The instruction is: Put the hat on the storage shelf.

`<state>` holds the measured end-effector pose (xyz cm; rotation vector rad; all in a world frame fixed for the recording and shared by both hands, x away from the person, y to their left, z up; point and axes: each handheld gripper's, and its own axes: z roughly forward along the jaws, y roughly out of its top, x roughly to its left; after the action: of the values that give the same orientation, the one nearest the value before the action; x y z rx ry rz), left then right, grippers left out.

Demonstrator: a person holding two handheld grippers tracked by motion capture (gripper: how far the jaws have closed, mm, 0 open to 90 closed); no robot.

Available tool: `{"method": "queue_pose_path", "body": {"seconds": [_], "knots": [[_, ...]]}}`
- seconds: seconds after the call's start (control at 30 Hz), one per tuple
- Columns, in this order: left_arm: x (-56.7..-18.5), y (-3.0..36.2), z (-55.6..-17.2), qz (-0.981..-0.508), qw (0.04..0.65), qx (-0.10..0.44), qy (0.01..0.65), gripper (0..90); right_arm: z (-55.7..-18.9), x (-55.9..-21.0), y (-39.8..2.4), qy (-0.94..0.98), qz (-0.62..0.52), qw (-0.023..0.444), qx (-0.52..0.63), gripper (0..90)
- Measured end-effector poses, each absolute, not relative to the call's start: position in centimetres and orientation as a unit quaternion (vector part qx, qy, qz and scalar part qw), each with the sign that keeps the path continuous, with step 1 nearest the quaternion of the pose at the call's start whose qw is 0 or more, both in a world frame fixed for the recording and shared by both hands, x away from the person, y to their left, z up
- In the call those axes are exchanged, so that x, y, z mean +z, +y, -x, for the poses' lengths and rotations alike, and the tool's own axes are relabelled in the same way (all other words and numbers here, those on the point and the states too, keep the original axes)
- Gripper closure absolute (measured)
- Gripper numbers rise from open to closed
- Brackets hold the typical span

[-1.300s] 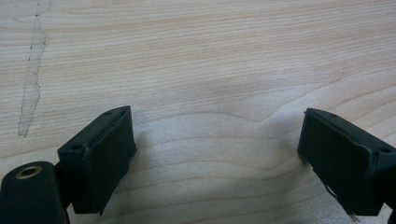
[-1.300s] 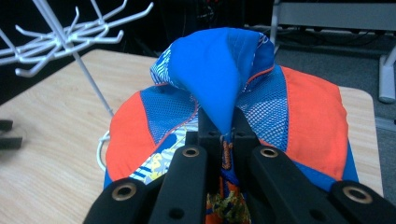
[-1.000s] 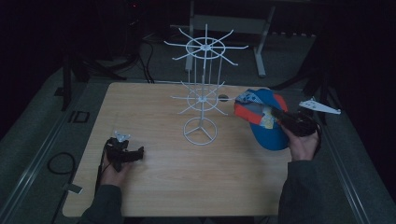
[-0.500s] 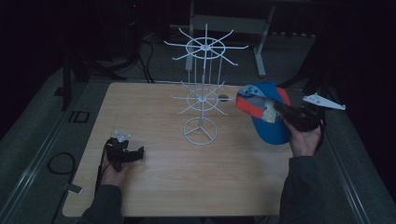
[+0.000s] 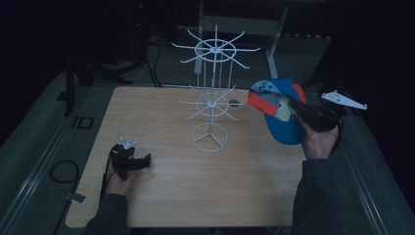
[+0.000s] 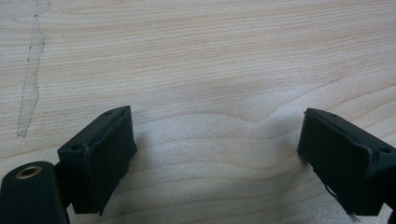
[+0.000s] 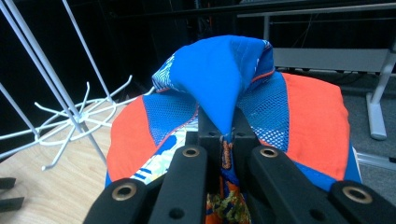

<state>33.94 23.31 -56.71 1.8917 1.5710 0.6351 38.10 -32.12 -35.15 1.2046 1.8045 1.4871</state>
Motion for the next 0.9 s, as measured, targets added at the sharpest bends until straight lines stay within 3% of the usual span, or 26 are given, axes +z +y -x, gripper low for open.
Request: {"method": "queue_pose_path", "body": {"seconds": [0.9], "knots": [[-56.7, 23.3, -33.9, -0.711, 0.297, 0.239, 0.591, 11.5, -38.7, -32.7, -31.6, 0.651, -0.437, 0.263, 0.562, 87.8]]}}
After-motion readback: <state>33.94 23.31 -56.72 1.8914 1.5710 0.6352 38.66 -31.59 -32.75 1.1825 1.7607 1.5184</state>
